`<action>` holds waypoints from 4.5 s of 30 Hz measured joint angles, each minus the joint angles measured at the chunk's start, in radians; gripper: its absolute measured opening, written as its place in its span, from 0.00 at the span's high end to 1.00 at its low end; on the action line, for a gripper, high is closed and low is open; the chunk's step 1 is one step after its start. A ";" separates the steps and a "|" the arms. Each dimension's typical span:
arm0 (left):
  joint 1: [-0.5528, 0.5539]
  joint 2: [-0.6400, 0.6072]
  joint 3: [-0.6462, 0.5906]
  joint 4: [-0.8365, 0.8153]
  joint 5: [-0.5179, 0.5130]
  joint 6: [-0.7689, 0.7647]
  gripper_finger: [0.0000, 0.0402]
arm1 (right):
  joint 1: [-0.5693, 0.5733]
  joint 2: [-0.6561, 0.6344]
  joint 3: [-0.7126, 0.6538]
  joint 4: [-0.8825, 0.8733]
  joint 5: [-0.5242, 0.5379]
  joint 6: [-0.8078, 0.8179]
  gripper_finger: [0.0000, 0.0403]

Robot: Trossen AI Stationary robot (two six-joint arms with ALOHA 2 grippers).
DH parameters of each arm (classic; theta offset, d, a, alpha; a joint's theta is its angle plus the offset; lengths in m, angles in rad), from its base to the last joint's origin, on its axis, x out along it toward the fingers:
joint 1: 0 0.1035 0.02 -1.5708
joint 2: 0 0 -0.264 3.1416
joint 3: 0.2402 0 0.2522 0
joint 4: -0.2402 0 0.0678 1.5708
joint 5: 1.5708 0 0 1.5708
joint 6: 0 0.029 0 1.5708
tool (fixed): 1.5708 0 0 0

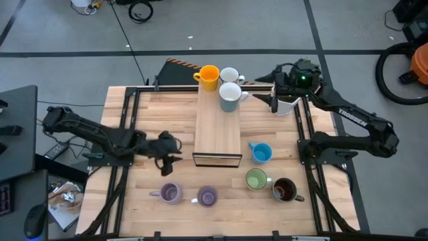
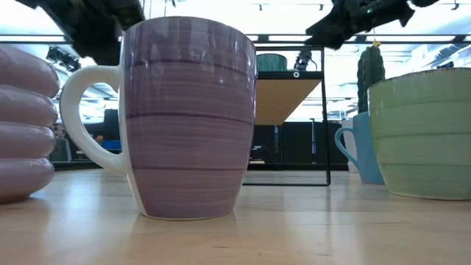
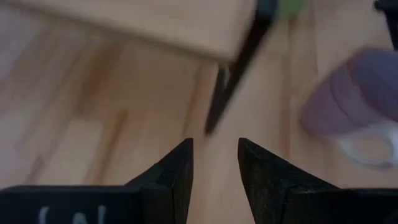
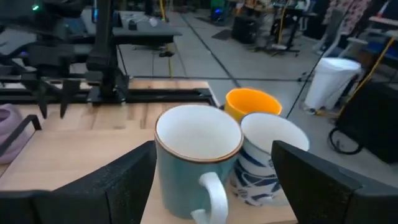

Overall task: Place coffee mugs
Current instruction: Put the left purple mug on the shelf

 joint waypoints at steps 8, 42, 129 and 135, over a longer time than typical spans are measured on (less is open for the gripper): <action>-0.266 0.003 0.062 -0.113 -0.164 -0.367 0.71 | 0.015 -0.097 0.000 -0.082 0.022 0.054 0.20; -0.616 0.324 0.343 -0.445 0.068 -1.024 0.71 | 0.337 -0.098 -0.073 -0.066 0.046 0.152 0.20; -0.708 0.408 0.342 -0.553 -0.020 -0.872 0.46 | 0.341 -0.034 -0.074 0.009 0.046 0.161 0.20; -0.708 0.420 0.343 -0.546 -0.107 -0.875 0.46 | 0.341 -0.034 -0.074 0.010 0.046 0.161 0.20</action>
